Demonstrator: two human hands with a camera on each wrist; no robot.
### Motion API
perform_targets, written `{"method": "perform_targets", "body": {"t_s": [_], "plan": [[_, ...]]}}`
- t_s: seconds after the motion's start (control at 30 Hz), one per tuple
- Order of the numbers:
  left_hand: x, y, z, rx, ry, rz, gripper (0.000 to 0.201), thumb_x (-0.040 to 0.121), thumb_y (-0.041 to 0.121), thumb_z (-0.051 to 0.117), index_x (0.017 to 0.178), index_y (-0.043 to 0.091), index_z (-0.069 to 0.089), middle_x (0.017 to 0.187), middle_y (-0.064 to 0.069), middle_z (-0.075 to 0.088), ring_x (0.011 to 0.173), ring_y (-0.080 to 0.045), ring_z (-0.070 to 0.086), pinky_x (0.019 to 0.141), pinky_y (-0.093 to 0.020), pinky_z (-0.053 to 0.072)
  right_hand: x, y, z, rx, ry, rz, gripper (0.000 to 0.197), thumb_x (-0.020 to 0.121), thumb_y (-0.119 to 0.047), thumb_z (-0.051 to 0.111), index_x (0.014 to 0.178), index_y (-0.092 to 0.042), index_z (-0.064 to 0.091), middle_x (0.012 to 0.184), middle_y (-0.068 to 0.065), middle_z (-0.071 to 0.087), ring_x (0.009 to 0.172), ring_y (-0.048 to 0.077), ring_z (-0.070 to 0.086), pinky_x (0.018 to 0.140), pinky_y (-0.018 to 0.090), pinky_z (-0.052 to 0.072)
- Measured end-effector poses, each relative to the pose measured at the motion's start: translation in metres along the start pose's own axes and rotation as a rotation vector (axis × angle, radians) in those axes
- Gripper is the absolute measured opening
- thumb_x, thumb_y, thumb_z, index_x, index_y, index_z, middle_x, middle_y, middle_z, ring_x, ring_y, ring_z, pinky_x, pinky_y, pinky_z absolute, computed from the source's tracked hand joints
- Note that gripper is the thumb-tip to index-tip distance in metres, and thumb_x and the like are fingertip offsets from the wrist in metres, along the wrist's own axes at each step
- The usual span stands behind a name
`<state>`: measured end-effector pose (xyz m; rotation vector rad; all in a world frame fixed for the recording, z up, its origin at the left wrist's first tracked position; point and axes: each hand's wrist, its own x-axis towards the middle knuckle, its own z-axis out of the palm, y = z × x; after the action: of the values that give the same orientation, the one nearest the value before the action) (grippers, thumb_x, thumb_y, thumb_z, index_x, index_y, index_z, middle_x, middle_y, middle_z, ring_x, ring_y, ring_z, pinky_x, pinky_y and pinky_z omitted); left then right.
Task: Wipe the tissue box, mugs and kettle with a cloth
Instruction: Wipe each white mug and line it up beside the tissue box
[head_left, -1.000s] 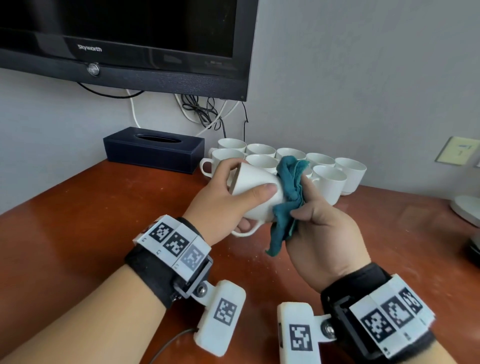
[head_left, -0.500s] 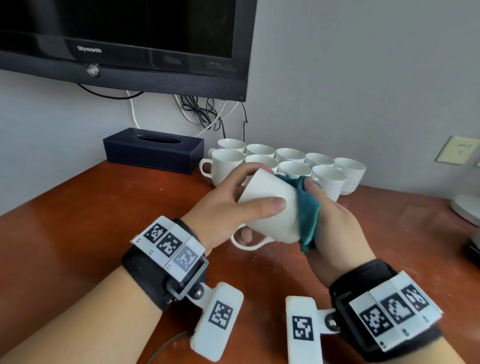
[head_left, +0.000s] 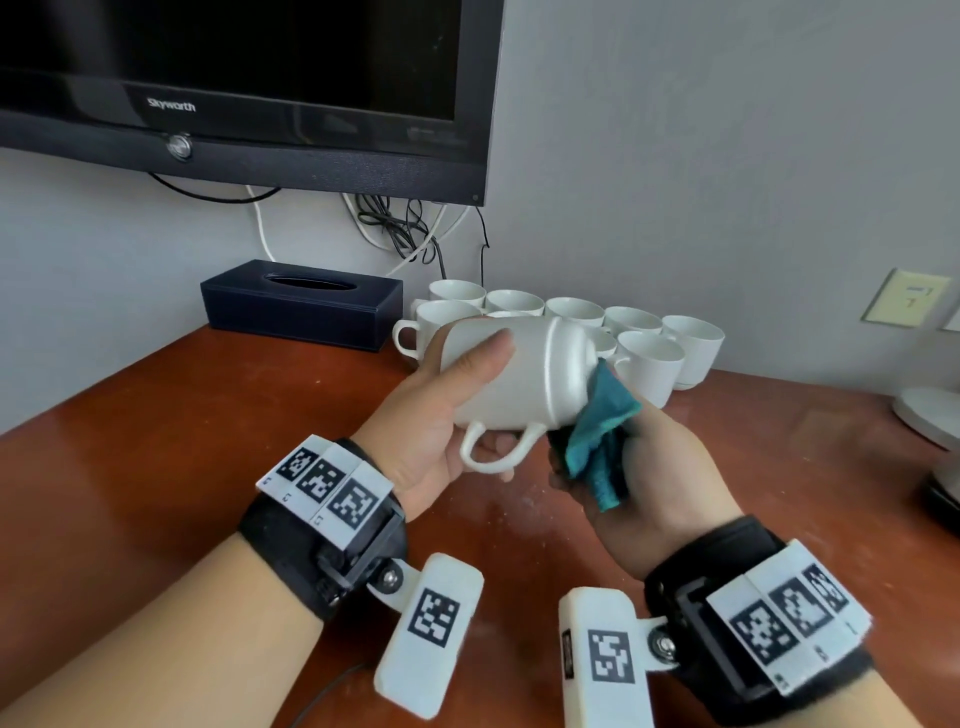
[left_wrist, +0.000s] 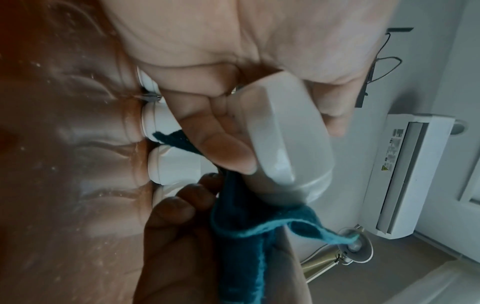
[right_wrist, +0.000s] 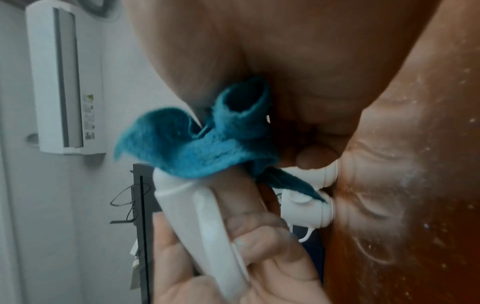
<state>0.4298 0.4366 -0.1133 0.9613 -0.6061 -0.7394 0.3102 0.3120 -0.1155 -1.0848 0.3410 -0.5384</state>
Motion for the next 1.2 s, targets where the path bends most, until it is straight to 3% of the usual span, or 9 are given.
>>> {"method": "perform_targets", "body": {"t_s": [0.07,0.23,0.4,0.53,0.63,0.7,0.87,1.0,1.2], "plan": [[0.001,0.001,-0.001,-0.001,0.012,-0.011,0.073,0.078,0.048,0.074,0.143,0.019,0.056,0.1,-0.017,0.065,0.062,-0.023,0.067,0.045,-0.034,0.053,-0.004,-0.001,0.005,0.042,-0.071,-0.004,0.031,0.109,-0.027,0.046,0.093,-0.014,0.069,0.066,0.0,0.066,0.056,0.013,0.061,0.054,0.027,0.049],[-0.001,-0.001,-0.002,0.082,-0.054,-0.033,0.063,0.073,0.052,0.078,0.13,0.032,0.061,0.089,-0.013,0.067,0.05,-0.02,0.058,0.042,-0.03,0.049,-0.003,0.001,0.003,-0.034,-0.058,-0.031,0.029,0.101,-0.044,0.057,0.102,-0.019,0.071,0.074,0.003,0.061,0.057,0.014,0.052,0.056,0.032,0.038],[0.0,-0.003,-0.002,0.053,-0.049,-0.03,0.063,0.08,0.048,0.075,0.137,0.025,0.059,0.089,-0.013,0.064,0.048,-0.016,0.061,0.042,-0.029,0.047,0.002,0.003,0.004,0.035,0.028,-0.046,0.019,0.106,-0.024,0.055,0.108,-0.013,0.07,0.078,0.008,0.056,0.055,0.016,0.049,0.052,0.031,0.042],[0.002,0.002,-0.004,-0.021,-0.002,-0.046,0.073,0.078,0.054,0.073,0.139,0.016,0.061,0.082,-0.008,0.066,0.052,-0.019,0.057,0.042,-0.028,0.046,-0.003,0.002,0.009,0.124,-0.07,-0.061,0.02,0.1,-0.022,0.062,0.091,-0.015,0.079,0.08,0.008,0.064,0.064,0.018,0.059,0.058,0.03,0.05],[0.002,0.004,-0.004,0.013,-0.005,-0.05,0.073,0.076,0.057,0.073,0.136,0.016,0.064,0.083,-0.008,0.069,0.058,-0.023,0.061,0.042,-0.029,0.048,-0.01,-0.002,0.011,0.176,-0.197,-0.031,0.026,0.093,-0.024,0.063,0.109,-0.006,0.072,0.093,0.012,0.075,0.076,0.023,0.073,0.063,0.031,0.06],[0.002,0.004,-0.004,0.043,-0.032,-0.058,0.07,0.078,0.057,0.074,0.135,0.017,0.063,0.083,-0.008,0.07,0.049,-0.019,0.057,0.043,-0.029,0.049,-0.011,-0.002,0.012,0.161,-0.235,-0.033,0.037,0.093,-0.029,0.062,0.119,-0.004,0.069,0.11,0.017,0.076,0.092,0.028,0.076,0.072,0.035,0.062],[0.003,-0.001,-0.005,0.063,-0.069,-0.055,0.08,0.071,0.057,0.081,0.138,0.019,0.061,0.083,-0.009,0.069,0.042,-0.015,0.045,0.046,-0.031,0.052,-0.003,0.003,0.011,0.058,-0.001,-0.059,0.022,0.102,-0.03,0.06,0.105,-0.013,0.072,0.08,0.009,0.067,0.057,0.018,0.058,0.05,0.028,0.05],[0.005,0.0,-0.006,0.003,0.033,-0.074,0.078,0.073,0.056,0.083,0.136,0.016,0.062,0.077,-0.006,0.067,0.048,-0.019,0.045,0.043,-0.028,0.05,-0.001,0.007,0.01,0.132,0.007,-0.078,0.019,0.105,-0.016,0.057,0.115,-0.009,0.071,0.085,0.011,0.066,0.062,0.018,0.061,0.057,0.03,0.054],[0.003,0.002,-0.005,0.079,-0.016,-0.05,0.065,0.078,0.05,0.077,0.134,0.022,0.063,0.086,-0.012,0.068,0.044,-0.019,0.047,0.045,-0.028,0.047,-0.005,0.005,0.007,0.202,-0.153,-0.014,0.035,0.096,-0.032,0.063,0.121,-0.007,0.068,0.11,0.015,0.076,0.093,0.026,0.075,0.073,0.034,0.062]]}}
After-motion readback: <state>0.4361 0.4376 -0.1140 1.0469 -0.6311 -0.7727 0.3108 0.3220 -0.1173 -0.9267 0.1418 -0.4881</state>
